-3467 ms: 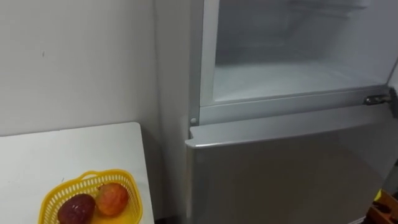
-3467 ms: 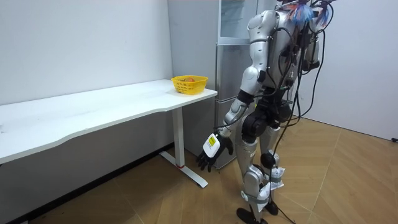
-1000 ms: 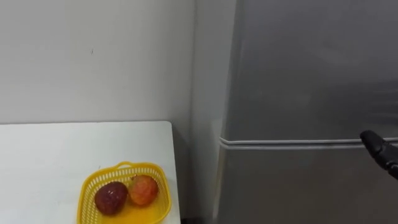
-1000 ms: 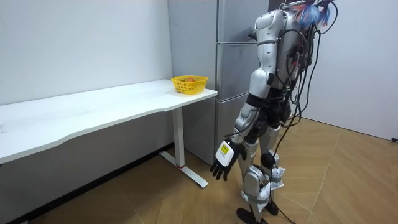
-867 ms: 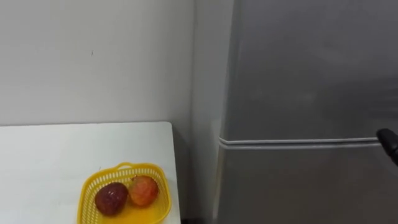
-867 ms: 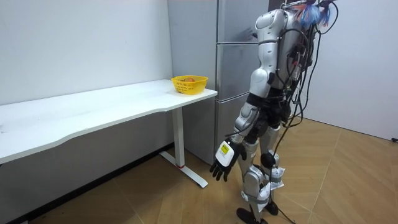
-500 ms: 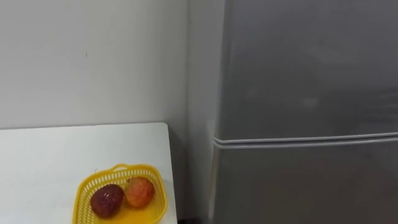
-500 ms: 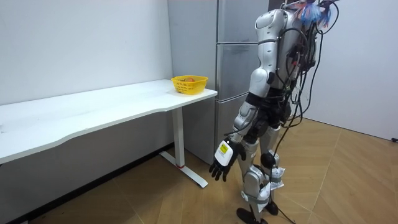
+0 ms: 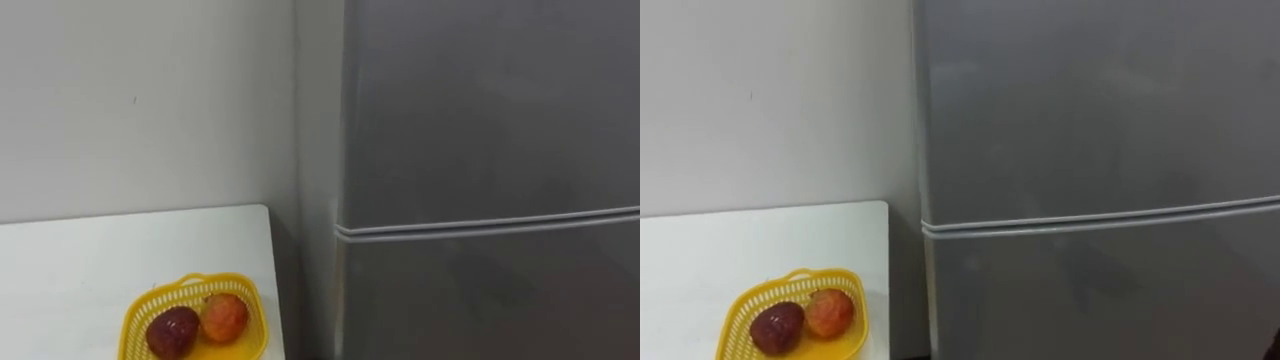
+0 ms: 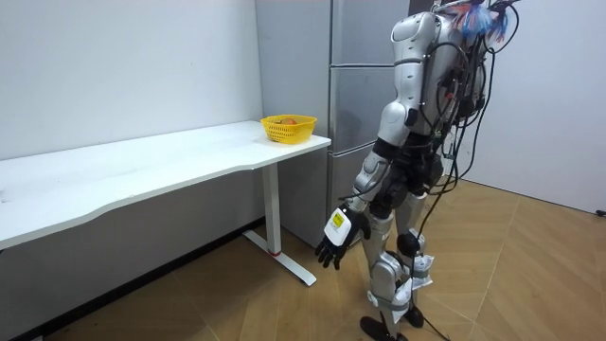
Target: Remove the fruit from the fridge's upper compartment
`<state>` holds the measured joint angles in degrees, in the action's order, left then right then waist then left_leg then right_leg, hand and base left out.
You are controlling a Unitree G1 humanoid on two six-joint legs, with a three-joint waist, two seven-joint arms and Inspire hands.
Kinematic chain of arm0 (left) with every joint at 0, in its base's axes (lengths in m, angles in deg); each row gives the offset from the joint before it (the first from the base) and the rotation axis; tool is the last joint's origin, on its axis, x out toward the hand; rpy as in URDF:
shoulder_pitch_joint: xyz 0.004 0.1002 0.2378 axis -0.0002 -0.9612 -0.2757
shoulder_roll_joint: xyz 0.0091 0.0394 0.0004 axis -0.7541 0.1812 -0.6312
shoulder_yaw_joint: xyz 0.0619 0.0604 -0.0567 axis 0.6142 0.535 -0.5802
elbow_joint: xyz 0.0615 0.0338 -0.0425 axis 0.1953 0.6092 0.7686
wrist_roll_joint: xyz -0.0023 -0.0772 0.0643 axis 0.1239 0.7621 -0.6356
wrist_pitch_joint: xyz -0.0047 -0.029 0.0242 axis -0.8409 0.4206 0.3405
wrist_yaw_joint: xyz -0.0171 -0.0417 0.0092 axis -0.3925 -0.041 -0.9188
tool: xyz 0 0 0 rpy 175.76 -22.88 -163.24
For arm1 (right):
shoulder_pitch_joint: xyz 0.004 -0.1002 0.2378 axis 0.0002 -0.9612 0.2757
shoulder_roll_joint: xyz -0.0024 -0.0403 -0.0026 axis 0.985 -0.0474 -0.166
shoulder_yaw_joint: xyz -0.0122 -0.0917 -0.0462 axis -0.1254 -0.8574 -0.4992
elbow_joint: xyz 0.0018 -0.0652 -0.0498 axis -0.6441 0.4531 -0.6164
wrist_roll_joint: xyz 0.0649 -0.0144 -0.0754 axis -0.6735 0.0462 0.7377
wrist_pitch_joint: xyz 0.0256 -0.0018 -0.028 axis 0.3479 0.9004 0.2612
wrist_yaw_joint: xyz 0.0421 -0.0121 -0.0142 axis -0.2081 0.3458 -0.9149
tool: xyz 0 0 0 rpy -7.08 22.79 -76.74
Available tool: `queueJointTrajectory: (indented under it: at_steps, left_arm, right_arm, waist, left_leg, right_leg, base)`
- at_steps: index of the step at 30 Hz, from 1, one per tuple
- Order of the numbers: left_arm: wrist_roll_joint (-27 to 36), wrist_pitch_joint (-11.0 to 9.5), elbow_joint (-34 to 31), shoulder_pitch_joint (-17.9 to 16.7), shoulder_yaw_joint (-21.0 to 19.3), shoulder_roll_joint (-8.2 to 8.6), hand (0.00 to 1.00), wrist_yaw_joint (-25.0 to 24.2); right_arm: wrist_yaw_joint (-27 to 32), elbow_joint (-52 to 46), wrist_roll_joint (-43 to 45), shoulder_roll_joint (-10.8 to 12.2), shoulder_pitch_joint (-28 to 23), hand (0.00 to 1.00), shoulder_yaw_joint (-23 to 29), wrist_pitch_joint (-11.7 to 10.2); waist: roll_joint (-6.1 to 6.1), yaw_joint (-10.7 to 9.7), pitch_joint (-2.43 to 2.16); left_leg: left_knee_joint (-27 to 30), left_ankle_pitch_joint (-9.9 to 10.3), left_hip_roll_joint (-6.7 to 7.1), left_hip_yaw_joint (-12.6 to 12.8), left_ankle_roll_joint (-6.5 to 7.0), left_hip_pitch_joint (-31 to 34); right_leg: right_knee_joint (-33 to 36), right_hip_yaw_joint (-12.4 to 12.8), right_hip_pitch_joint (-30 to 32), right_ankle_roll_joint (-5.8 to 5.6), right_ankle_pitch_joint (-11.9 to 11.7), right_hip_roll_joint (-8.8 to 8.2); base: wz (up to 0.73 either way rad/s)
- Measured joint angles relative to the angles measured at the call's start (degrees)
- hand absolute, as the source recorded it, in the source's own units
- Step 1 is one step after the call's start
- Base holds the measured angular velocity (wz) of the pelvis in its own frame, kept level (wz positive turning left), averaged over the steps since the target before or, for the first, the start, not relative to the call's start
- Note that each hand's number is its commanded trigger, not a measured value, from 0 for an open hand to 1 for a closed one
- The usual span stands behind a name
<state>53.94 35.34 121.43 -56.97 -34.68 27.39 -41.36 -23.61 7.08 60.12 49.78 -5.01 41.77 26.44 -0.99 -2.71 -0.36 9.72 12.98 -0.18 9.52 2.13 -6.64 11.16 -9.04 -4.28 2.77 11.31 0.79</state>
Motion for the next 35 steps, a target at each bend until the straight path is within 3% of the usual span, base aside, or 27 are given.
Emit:
queueJointTrajectory:
  at_steps: [8,19,25,27,33,35]
  left_arm:
    - [-0.2,1.1,-2.9,-3.7,-1.1,1.06,0.0,-1.1]
    - [-0.3,1.5,-3.2,-2.2,-1.1,1.24,0.0,-2.6]
    - [-0.7,3.6,-3.2,-2.2,-3.3,1.5,0.0,-6.5]
    - [-1.1,5.0,-3.2,-1.9,-3.4,1.46,0.0,-6.7]
    - [-1.1,6.8,-3.1,-1.2,-3.4,1.52,0.0,-7.8]
    - [-1.1,7.0,-2.6,-0.8,-3.4,1.64,0.0,-7.8]
  right_arm:
    - [-3.8,16.8,1.0,0.6,-0.1,0.0,-0.2,1.6]
    - [-12.9,35.1,9.5,0.9,0.9,0.0,-0.8,4.1]
    - [-22.7,42.2,16.3,0.8,1.7,0.0,-2.2,6.9]
    - [-26.0,43.5,18.8,0.8,2.0,0.0,-2.8,9.0]
    - [-30.7,45.7,25.2,0.8,2.6,0.0,-4.7,12.4]
    - [-31.9,46.2,27.3,0.8,3.1,0.0,-4.9,12.5]
  waist:
    - [0.01,-0.1,0.05]
    - [0.22,0.1,0.32]
    - [0.07,0.3,0.3]
    - [0.25,0.4,0.31]
    - [0.67,1.5,0.45]
    - [0.85,1.5,0.47]
  left_leg:
    - [0.6,0.0,0.06,-0.3,-0.03,-0.1]
    - [0.8,0.0,0.02,-0.4,-0.03,0.0]
    - [0.7,0.0,0.1,-0.9,-0.03,0.0]
    - [0.8,0.0,0.13,-1.2,-0.03,-0.1]
    - [0.6,0.1,0.17,-1.2,-0.04,-1.2]
    - [-0.1,0.2,0.19,-1.3,-0.06,-1.8]
  right_leg:
    - [-0.8,-0.6,-0.7,0.01,0.0,-0.12]
    - [-0.5,-0.5,-0.6,-0.03,0.2,-0.11]
    - [-0.5,-1.6,-0.8,-0.01,0.1,-0.37]
    - [-0.5,-2.1,-0.9,0.05,0.0,-0.48]
    - [-0.5,-2.1,-2.1,0.04,0.3,-0.5]
    - [-0.5,-2.1,-2.4,0.02,0.4,-0.49]
  base:
    - [0.02]
    - [0.0]
    - [0.05]
    - [0.04]
    - [0.0]
    - [0.0]
